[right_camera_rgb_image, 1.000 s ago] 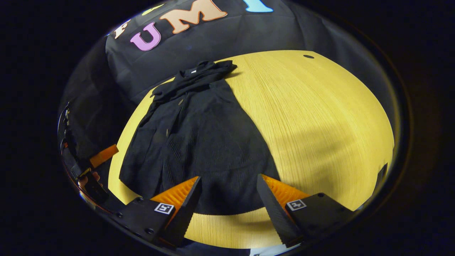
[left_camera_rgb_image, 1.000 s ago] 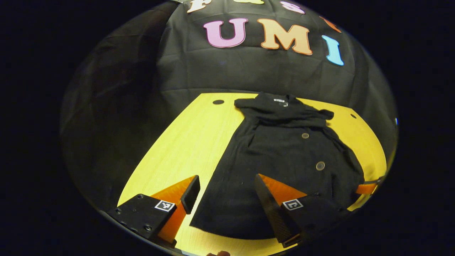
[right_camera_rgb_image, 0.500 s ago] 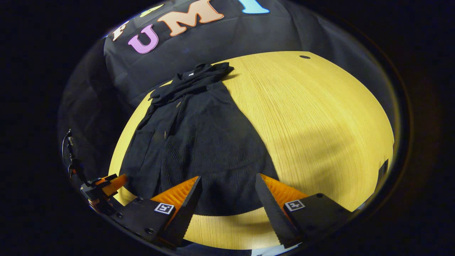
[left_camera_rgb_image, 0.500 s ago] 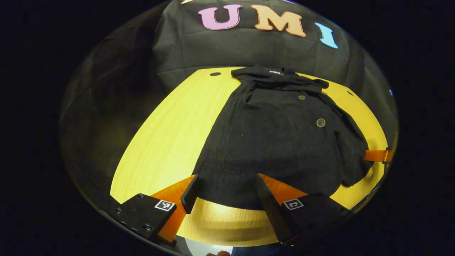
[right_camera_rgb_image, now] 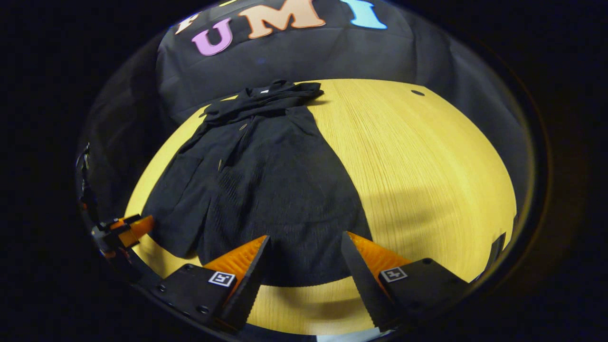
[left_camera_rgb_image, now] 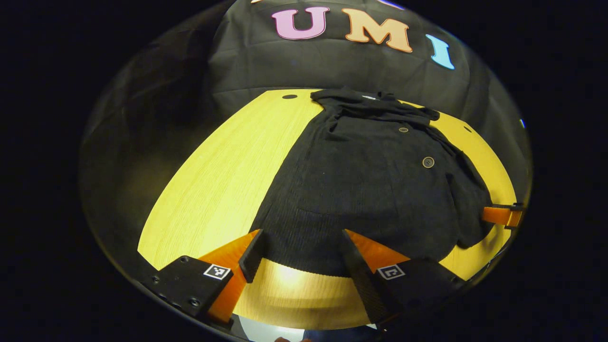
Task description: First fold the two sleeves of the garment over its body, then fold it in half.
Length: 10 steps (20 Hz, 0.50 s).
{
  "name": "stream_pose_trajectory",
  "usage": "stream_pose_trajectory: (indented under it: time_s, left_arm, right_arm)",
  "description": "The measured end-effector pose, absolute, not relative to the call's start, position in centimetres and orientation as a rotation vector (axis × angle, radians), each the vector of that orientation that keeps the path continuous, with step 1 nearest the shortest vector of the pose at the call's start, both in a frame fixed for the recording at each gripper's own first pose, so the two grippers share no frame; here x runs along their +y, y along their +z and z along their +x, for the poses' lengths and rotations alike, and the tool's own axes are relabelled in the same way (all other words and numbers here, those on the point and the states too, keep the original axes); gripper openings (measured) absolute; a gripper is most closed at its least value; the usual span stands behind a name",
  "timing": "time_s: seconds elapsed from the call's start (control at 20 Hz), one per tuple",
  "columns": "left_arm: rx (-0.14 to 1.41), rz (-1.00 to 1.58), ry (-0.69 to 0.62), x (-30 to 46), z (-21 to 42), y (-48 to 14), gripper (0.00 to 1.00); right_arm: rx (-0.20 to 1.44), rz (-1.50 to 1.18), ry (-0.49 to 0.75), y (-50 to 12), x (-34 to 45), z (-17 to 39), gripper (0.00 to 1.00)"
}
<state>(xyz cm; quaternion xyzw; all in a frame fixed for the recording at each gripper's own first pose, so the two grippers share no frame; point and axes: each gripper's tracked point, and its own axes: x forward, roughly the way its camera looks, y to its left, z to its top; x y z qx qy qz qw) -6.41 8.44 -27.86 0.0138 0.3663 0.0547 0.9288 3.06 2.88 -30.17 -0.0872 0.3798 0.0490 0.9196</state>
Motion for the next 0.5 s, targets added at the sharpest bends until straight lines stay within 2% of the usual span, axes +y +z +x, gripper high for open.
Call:
stream_pose_trajectory:
  time_s: [0.1, 0.15, 0.2, 0.25, 0.3, 0.35, 0.45, 0.5]
  left_arm:
    - [0.753, 0.027, 0.105, 8.3, -6.4, -28.0, 0.93]
    - [0.758, 0.033, 0.094, 8.0, -6.5, -28.1, 0.88]
    - [0.762, 0.036, 0.084, 7.4, -6.2, -28.2, 0.84]
    - [0.762, 0.039, 0.076, 7.1, -6.1, -28.2, 0.77]
    - [0.761, 0.043, 0.066, 6.9, -6.1, -28.3, 0.71]
    - [0.757, 0.047, 0.058, 6.7, -5.9, -28.2, 0.6]
    - [0.757, 0.059, 0.042, 6.3, -6.0, -28.3, 0.43]
    - [0.76, 0.065, 0.038, 6.2, -6.0, -28.4, 0.44]
  right_arm:
    - [0.746, -0.277, 0.106, -30.4, 2.8, 2.8, 0.91]
    - [0.745, -0.269, 0.11, -30.7, 3.2, 2.8, 0.92]
    - [0.734, -0.249, 0.101, -30.7, 3.3, 2.8, 0.81]
    - [0.735, -0.233, 0.095, -30.7, 3.4, 2.8, 0.82]
    - [0.732, -0.225, 0.091, -30.7, 3.5, 2.7, 0.75]
    - [0.73, -0.226, 0.096, -30.8, 3.6, 2.7, 0.76]
    - [0.724, -0.234, 0.112, -31.1, 4.5, 2.7, 0.6]
    - [0.724, -0.239, 0.122, -31.2, 4.8, 2.6, 0.51]
